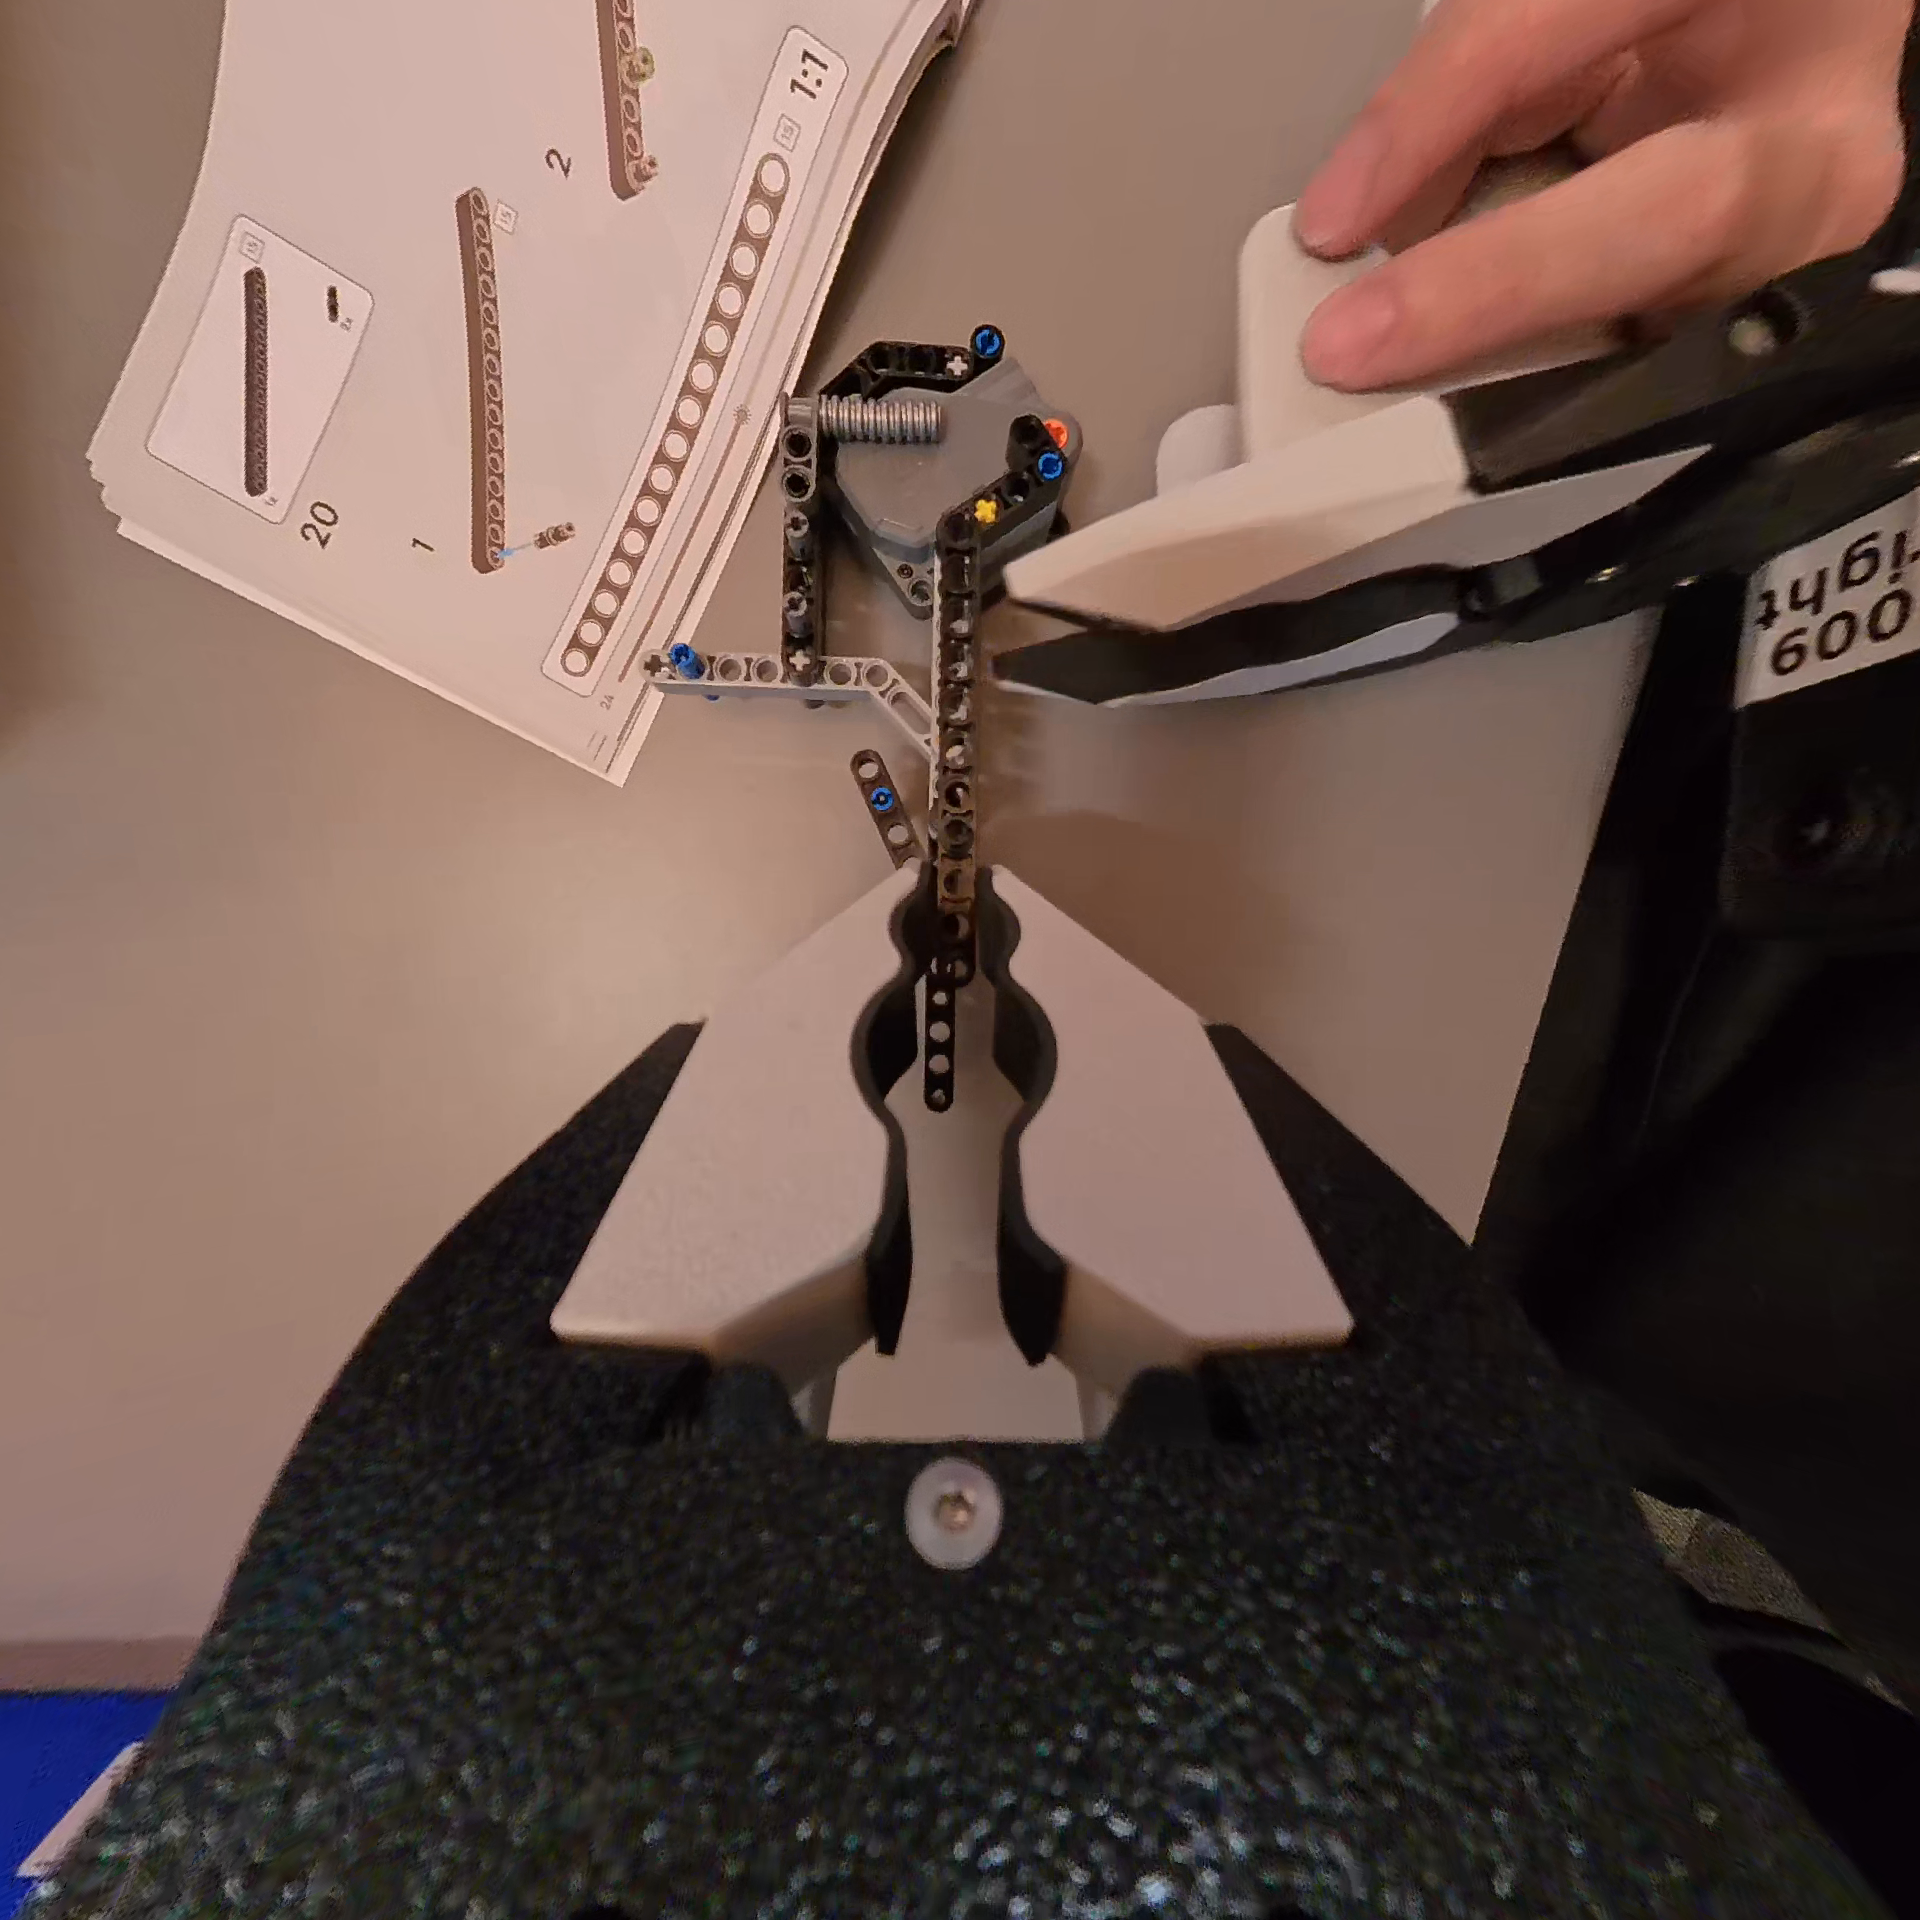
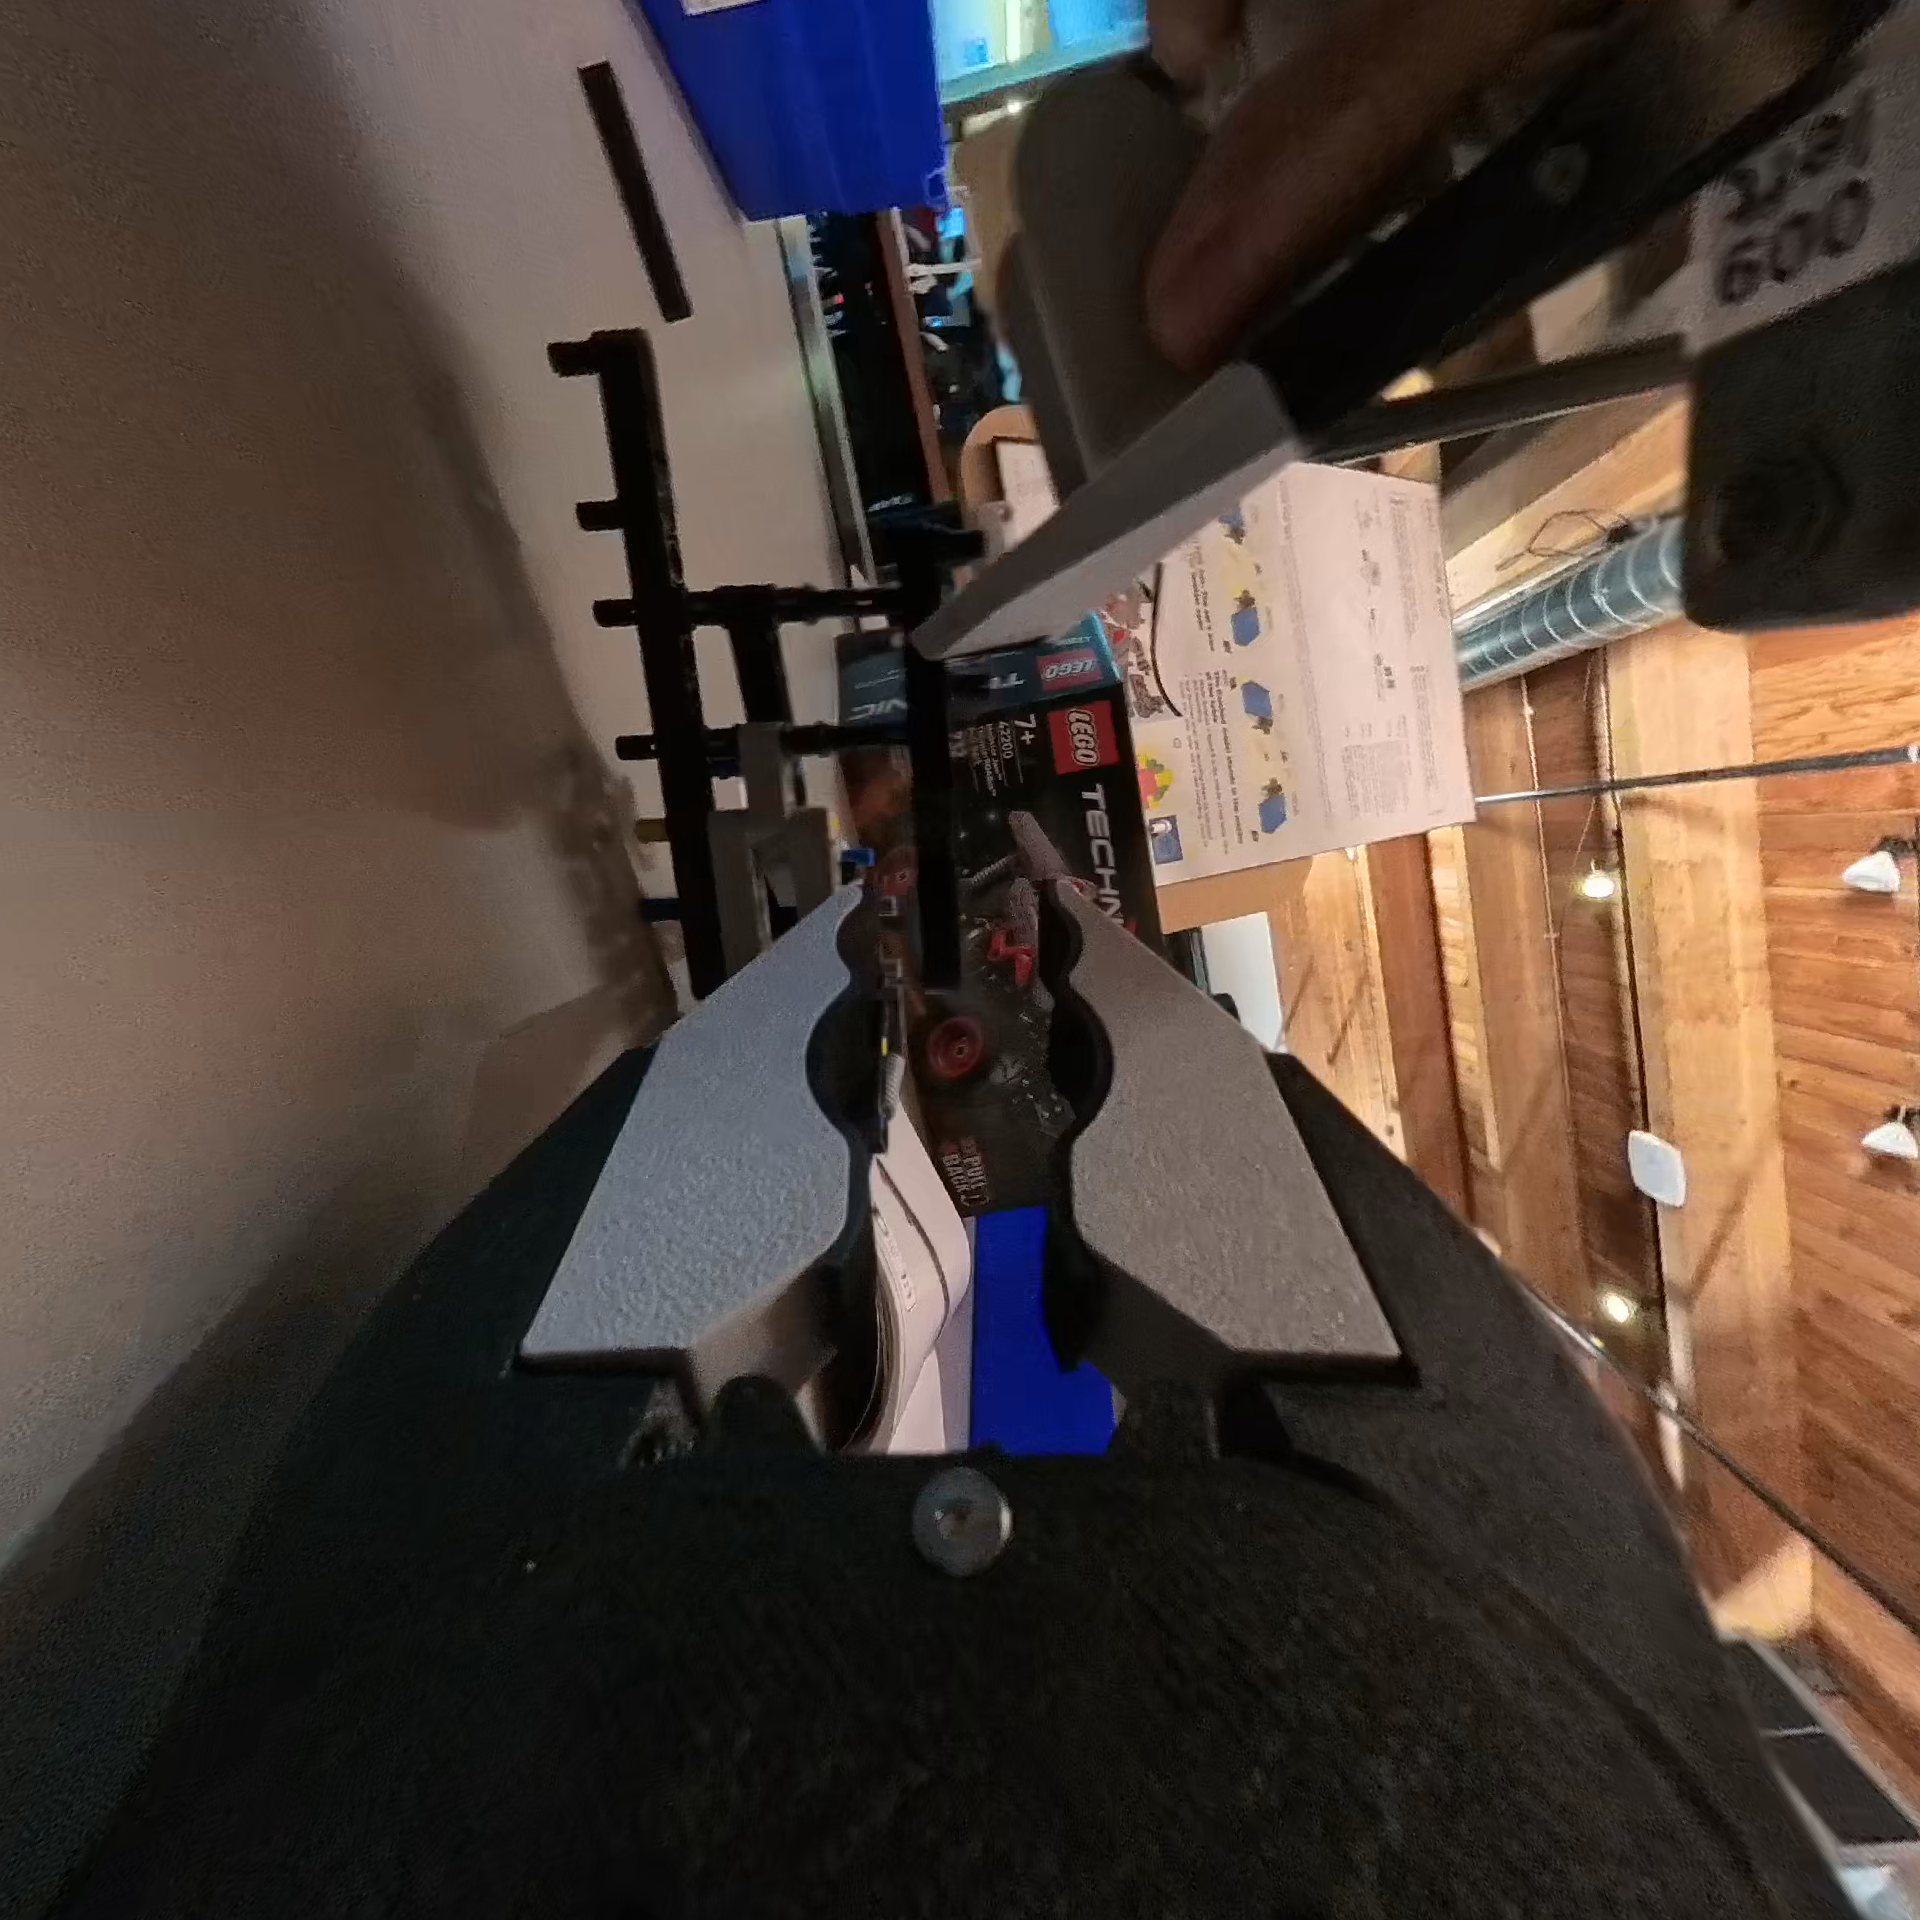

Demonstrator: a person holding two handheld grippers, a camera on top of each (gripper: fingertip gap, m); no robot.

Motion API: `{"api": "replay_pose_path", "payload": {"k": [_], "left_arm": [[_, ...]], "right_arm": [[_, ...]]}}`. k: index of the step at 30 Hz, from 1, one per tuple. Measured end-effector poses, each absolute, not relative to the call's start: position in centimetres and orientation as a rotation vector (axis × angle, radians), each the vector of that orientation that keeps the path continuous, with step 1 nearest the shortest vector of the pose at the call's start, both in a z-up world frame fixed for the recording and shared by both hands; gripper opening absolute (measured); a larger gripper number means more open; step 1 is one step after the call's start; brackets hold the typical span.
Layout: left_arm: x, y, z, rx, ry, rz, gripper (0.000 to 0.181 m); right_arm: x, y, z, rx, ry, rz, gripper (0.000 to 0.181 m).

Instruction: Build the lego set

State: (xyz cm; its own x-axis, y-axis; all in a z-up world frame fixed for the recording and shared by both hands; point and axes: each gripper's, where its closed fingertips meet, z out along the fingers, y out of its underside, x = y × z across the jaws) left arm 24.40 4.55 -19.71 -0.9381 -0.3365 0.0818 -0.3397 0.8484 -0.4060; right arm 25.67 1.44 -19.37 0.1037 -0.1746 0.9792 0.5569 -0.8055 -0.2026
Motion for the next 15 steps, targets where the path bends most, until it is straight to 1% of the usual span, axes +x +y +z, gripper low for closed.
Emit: {"api": "replay_pose_path", "payload": {"k": [3,9,12,15], "left_arm": [[24.4,4.6,-19.7,0.544,-3.011,0.658,0.005],[24.4,4.6,-19.7,0.526,-3.016,0.644,0.005],[24.5,4.6,-19.7,0.528,-3.01,0.656,0.005],[24.6,4.6,-19.8,0.53,-3.011,0.667,0.005]], "right_arm": [[26.0,1.8,-19.8,-1.874,-0.421,-1.77,0.03],[25.9,2.3,-19.8,-1.88,-0.464,-1.79,0.022],[25.8,2.5,-19.9,-1.889,-0.475,-1.782,0.012],[25.7,2.6,-19.9,-1.886,-0.475,-1.786,0.009]]}}
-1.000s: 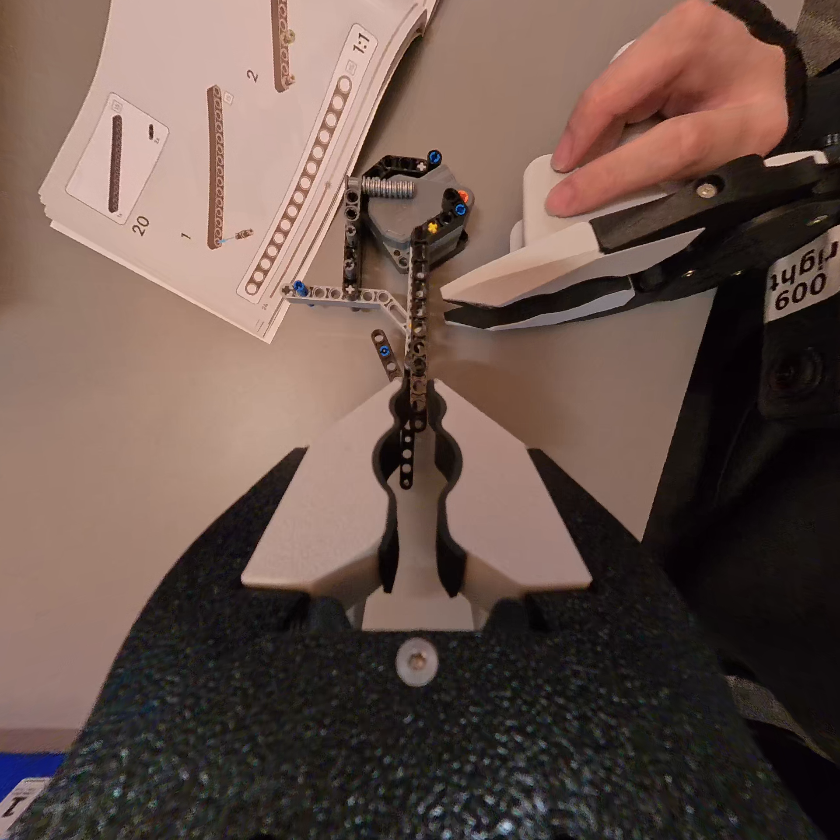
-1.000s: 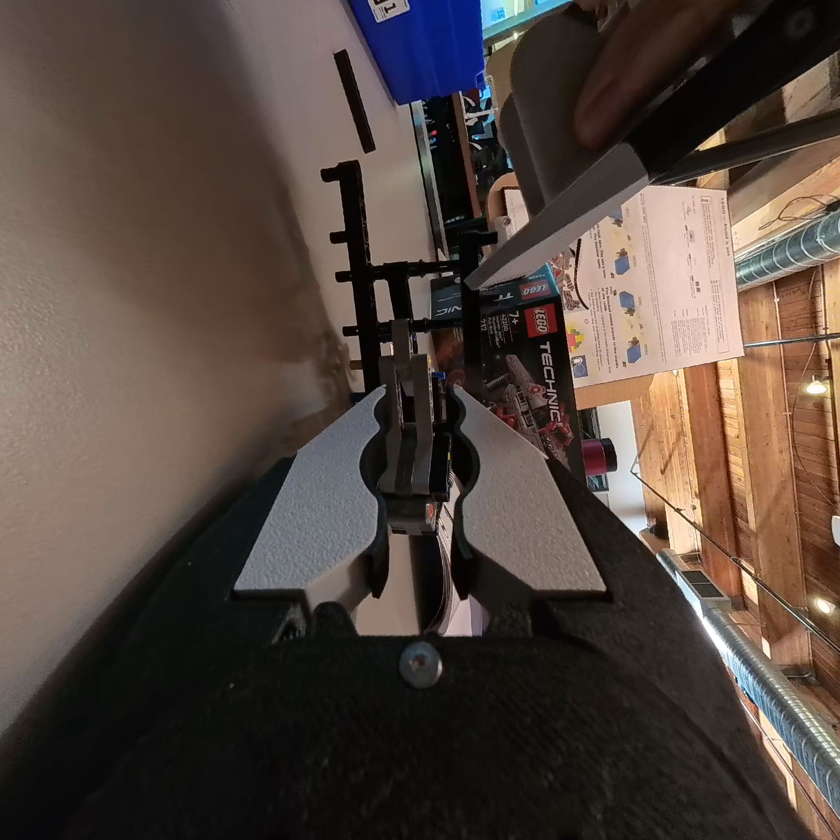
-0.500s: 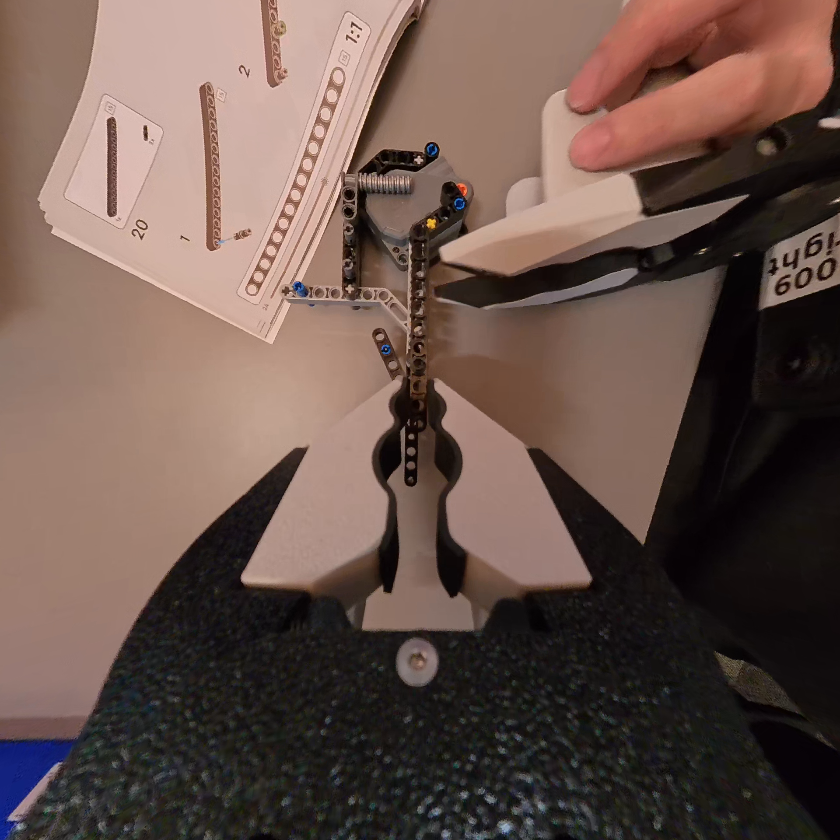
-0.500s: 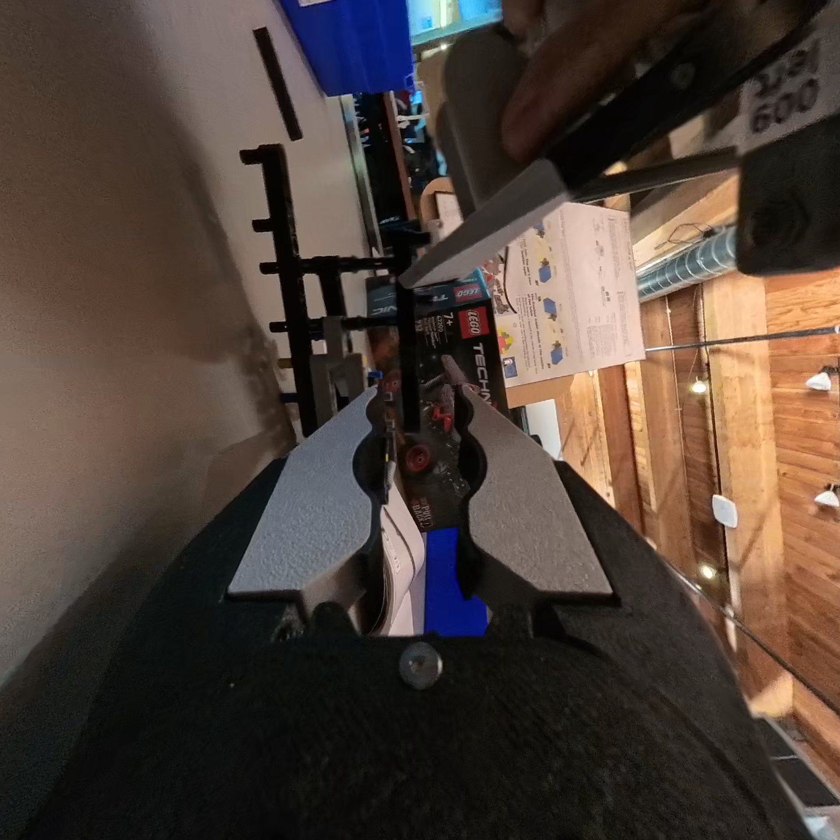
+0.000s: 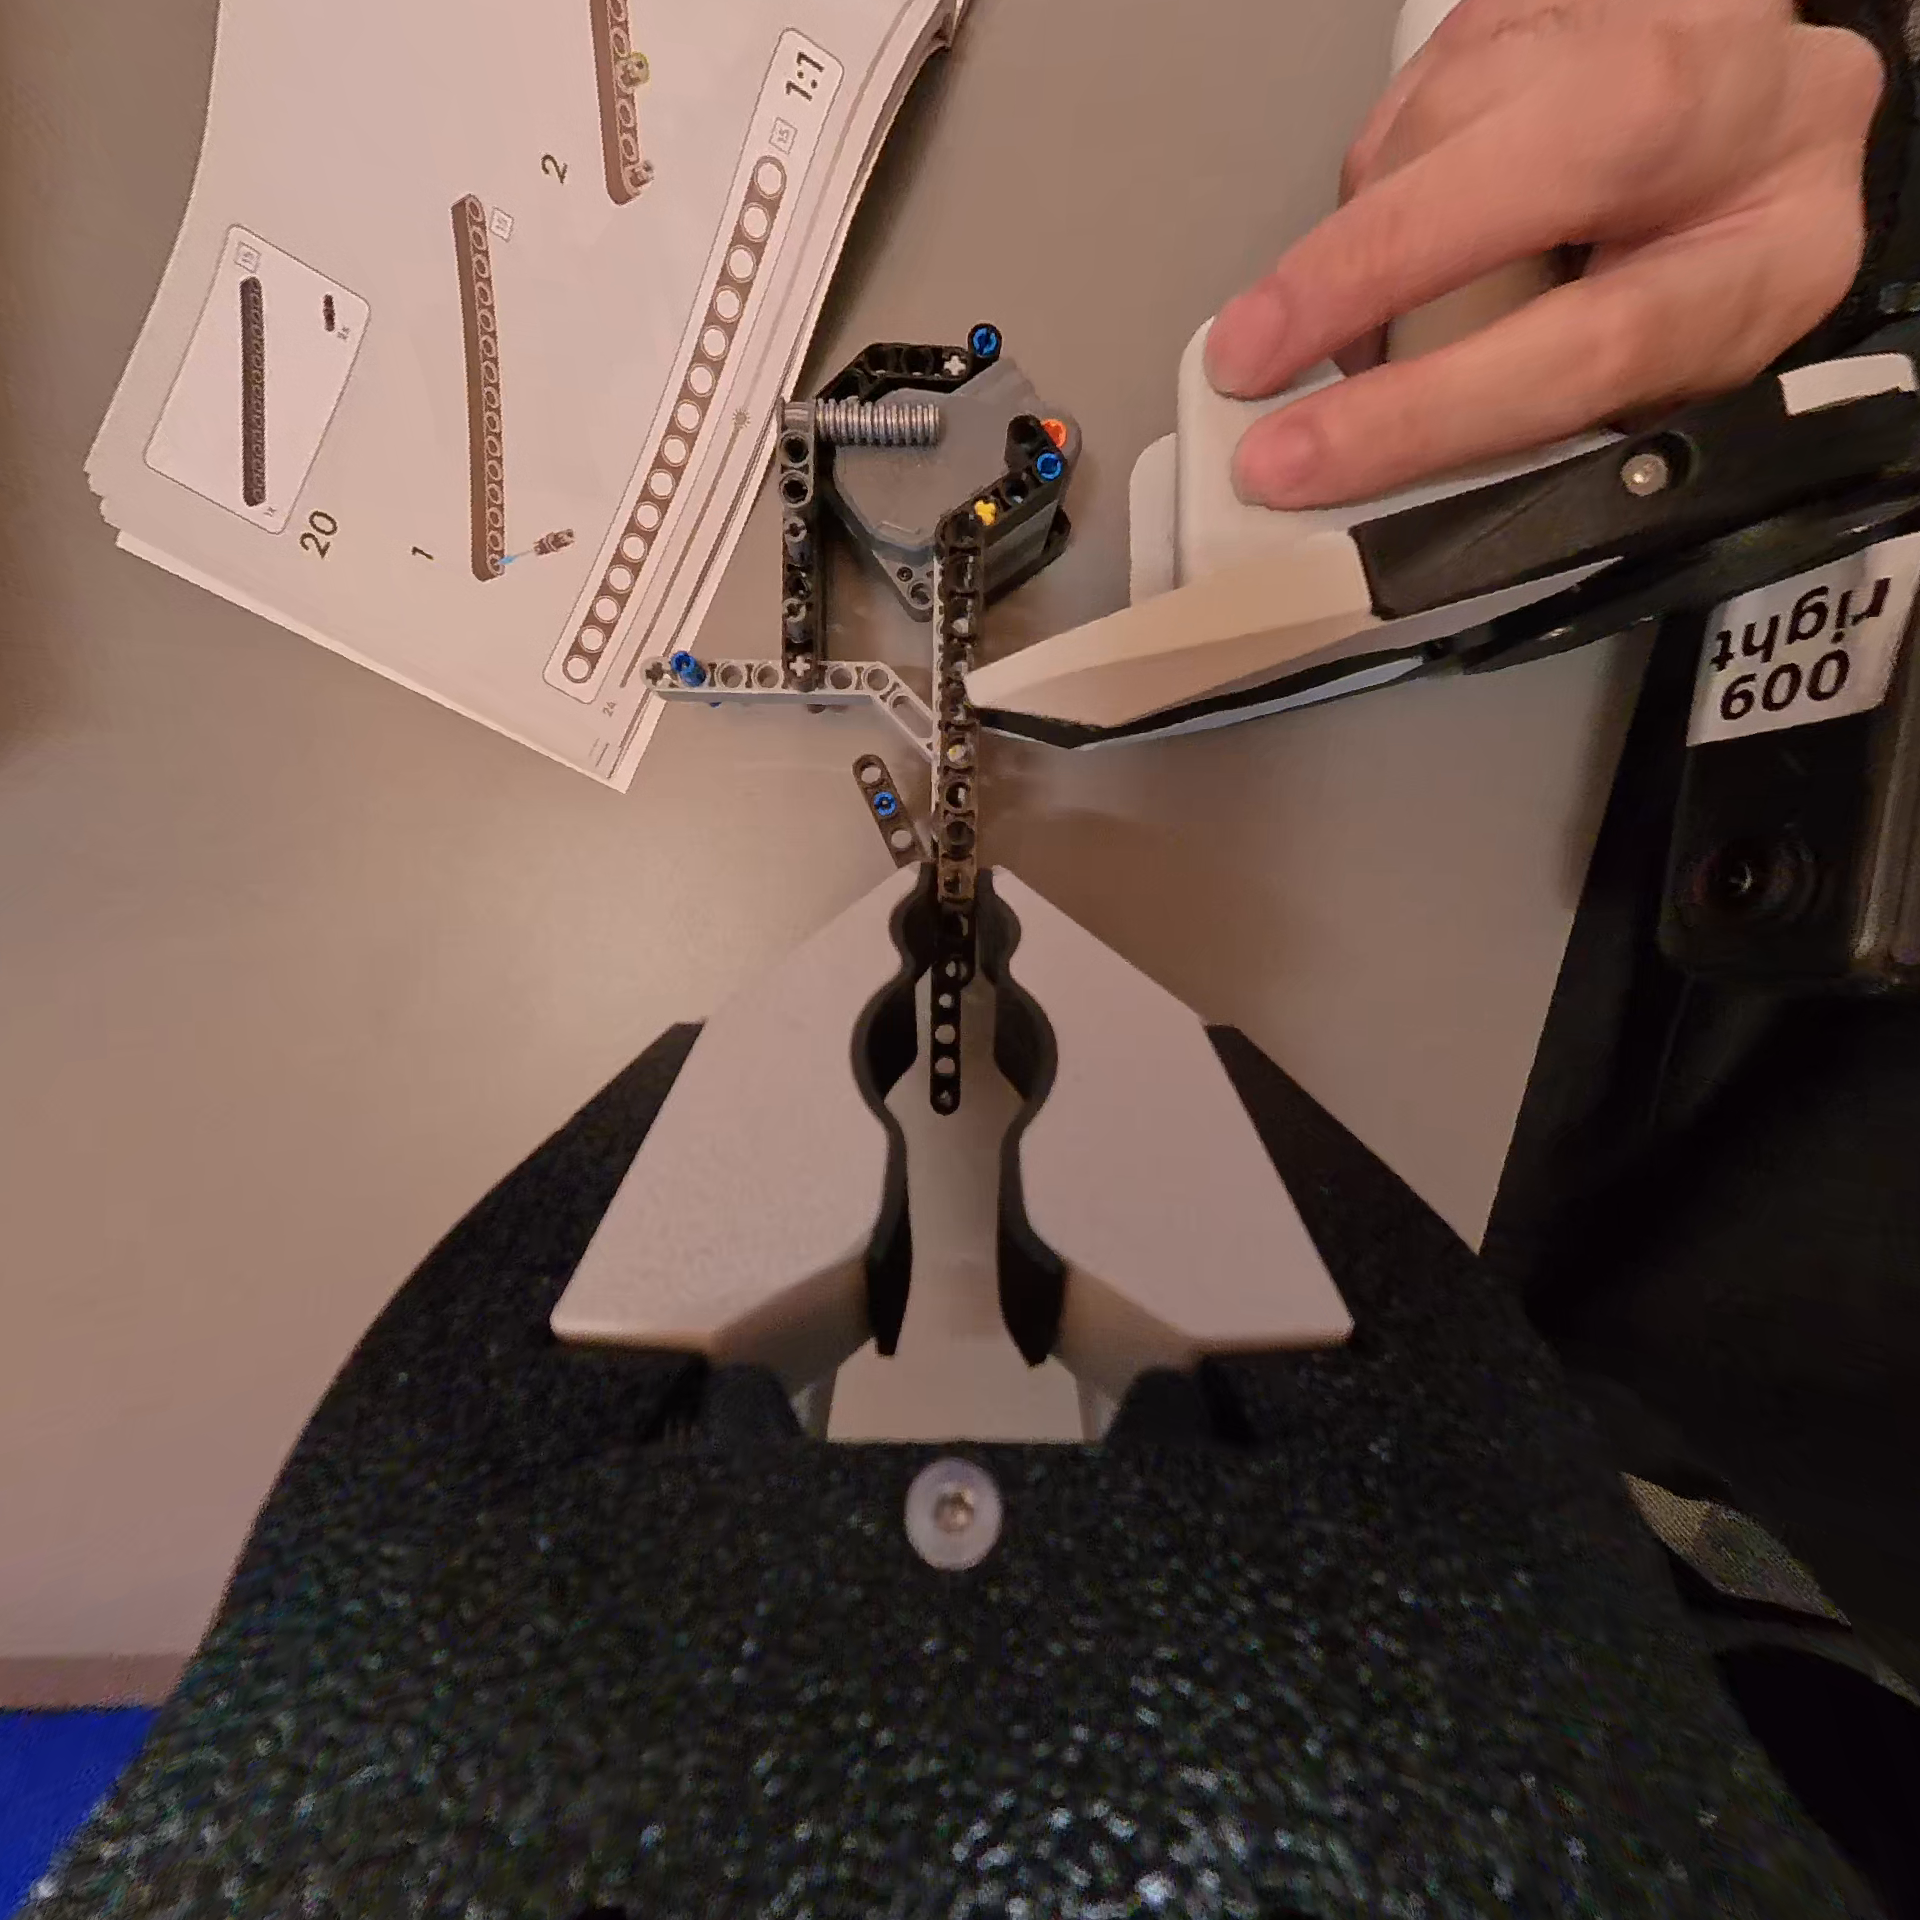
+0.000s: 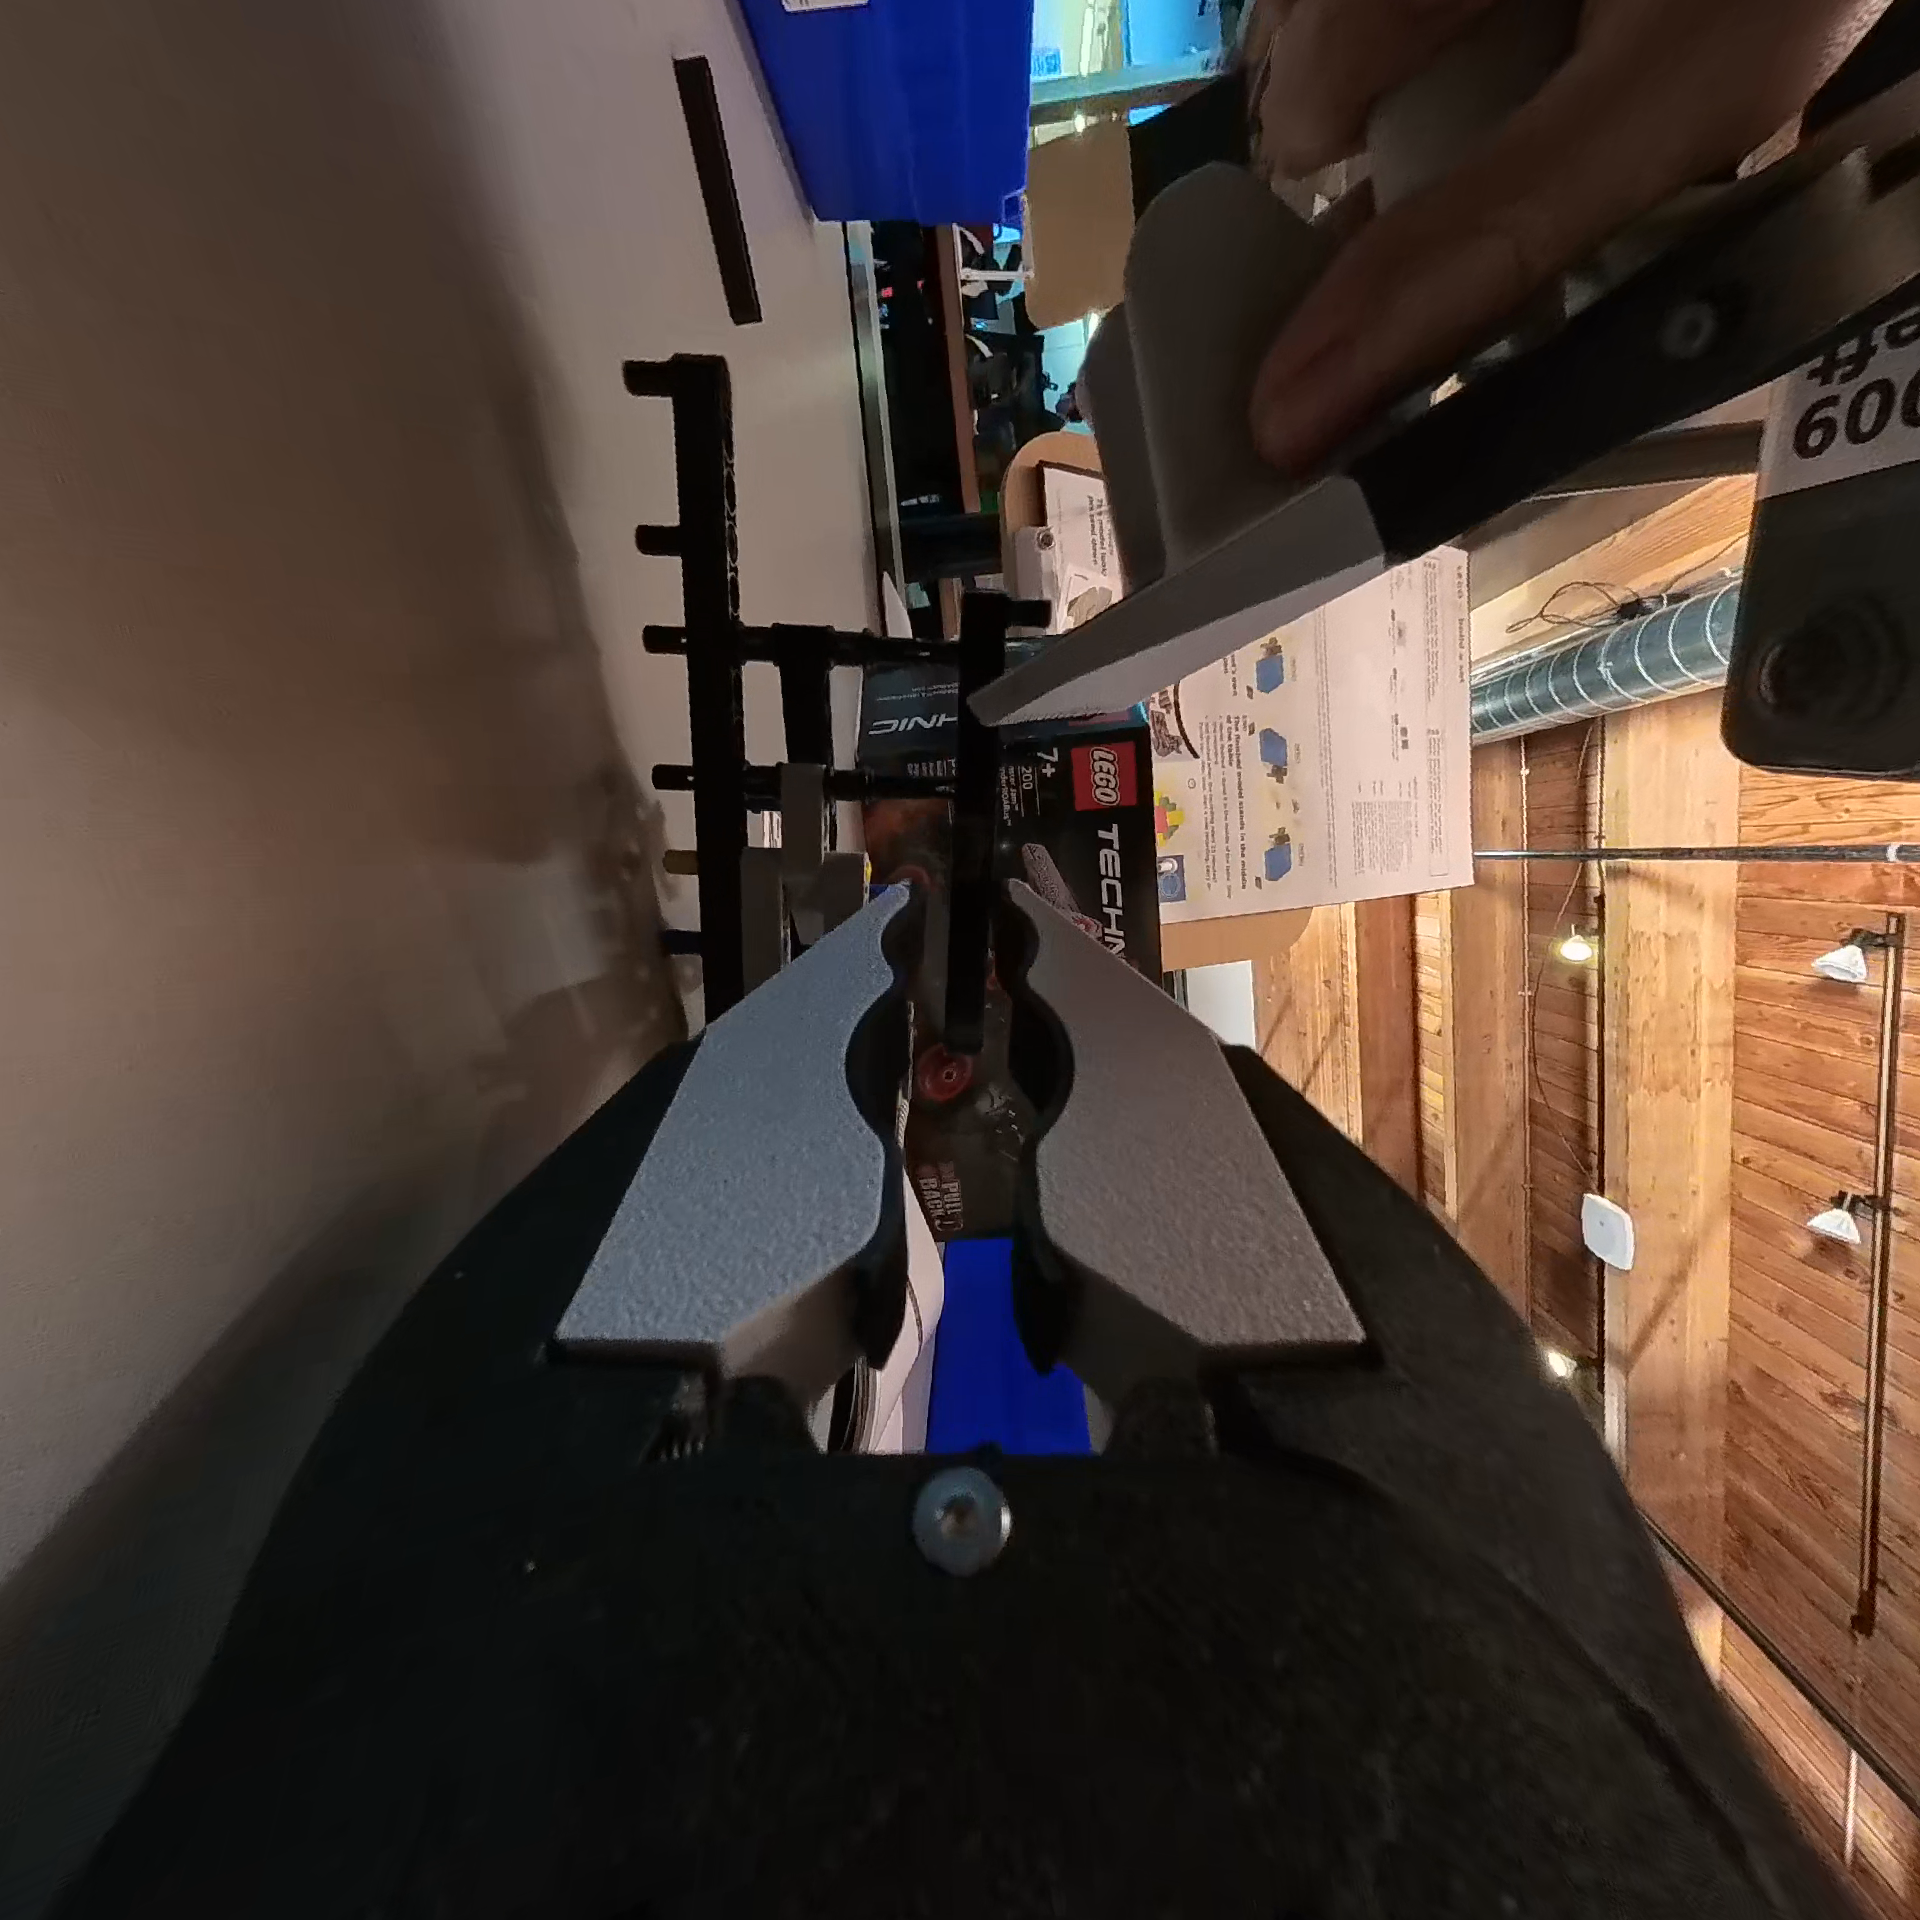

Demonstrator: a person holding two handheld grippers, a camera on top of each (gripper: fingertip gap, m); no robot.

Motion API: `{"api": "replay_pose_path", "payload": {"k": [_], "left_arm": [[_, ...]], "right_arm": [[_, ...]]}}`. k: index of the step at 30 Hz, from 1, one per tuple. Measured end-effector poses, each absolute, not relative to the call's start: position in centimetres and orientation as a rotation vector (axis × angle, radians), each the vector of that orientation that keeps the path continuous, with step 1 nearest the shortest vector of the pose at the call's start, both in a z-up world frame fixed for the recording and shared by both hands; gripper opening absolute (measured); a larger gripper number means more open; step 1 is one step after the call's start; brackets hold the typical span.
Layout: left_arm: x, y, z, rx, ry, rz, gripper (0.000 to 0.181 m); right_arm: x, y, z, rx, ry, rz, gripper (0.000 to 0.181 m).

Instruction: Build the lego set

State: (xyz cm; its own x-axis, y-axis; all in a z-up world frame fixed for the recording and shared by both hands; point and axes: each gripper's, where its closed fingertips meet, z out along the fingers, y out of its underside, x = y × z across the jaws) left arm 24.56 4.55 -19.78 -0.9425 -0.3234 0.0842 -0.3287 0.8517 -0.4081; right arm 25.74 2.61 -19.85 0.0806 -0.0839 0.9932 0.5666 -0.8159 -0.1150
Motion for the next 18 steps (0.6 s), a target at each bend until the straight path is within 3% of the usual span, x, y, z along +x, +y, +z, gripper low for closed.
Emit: {"api": "replay_pose_path", "payload": {"k": [18], "left_arm": [[24.71,4.25,-19.65,0.538,-3.033,0.818,0.005]], "right_arm": [[25.68,2.56,-19.77,-1.878,-0.394,-1.72,0.006]]}}
